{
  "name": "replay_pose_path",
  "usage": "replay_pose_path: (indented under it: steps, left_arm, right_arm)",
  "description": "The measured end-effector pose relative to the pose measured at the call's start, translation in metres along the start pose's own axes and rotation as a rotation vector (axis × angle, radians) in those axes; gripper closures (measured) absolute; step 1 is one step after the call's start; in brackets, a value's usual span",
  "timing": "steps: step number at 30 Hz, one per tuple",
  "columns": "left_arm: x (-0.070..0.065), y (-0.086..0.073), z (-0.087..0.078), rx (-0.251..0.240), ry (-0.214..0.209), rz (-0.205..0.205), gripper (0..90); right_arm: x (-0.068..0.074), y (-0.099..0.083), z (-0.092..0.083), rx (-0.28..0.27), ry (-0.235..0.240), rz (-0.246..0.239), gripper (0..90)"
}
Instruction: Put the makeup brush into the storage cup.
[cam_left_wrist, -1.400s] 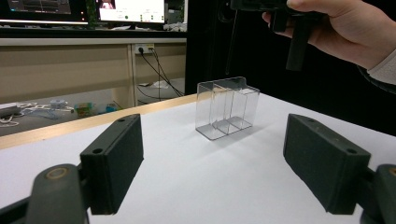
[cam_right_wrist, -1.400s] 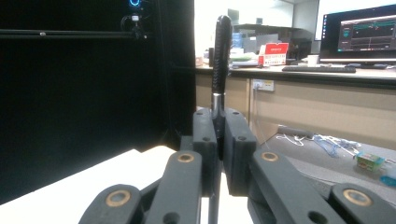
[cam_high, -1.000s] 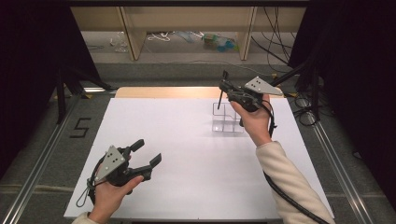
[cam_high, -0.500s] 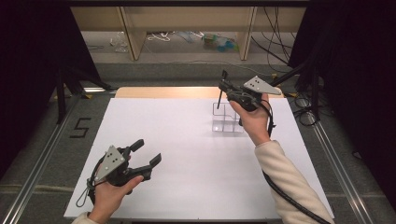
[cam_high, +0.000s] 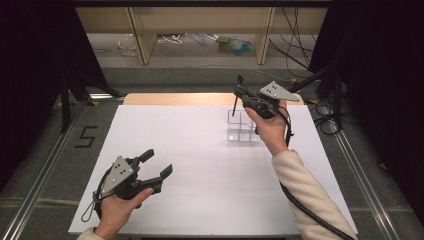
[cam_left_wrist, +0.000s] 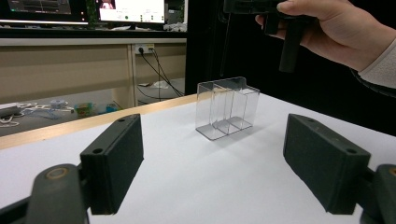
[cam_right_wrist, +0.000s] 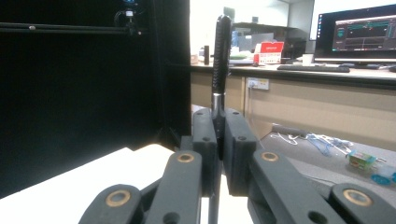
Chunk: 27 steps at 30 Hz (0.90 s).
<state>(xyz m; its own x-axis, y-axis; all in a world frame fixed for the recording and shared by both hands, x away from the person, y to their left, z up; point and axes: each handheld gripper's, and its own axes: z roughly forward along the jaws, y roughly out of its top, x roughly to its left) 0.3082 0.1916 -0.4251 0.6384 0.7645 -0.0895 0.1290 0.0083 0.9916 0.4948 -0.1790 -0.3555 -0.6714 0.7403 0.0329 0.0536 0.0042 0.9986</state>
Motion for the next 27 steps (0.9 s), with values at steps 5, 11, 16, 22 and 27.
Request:
replay_pose_path:
  steps: [5,11,16,22,27]
  left_arm:
    - [-0.0001,0.0001,0.0,0.0,0.0,0.0,20.1]
    - [-0.0001,0.0,0.0001,0.0,0.0,0.0,20.1]
    - [0.0,0.0,0.0001,0.0,0.0,0.0,20.1]
    - [-0.0001,-0.0001,0.0001,0.0,0.0,-0.001,20.1]
    - [0.0,-0.0001,0.0,0.0,0.0,0.0,20.0]
  right_arm:
    - [-0.0005,-0.0008,0.0003,0.003,-0.003,0.003,85.5]
    - [-0.0008,-0.001,0.0008,0.008,-0.008,0.001,85.5]
    - [-0.001,-0.0017,0.0018,0.011,-0.014,-0.005,85.5]
    - [-0.0012,-0.0041,0.003,0.017,-0.016,-0.016,85.5]
    - [-0.0012,-0.0052,0.0036,0.018,-0.022,-0.02,85.5]
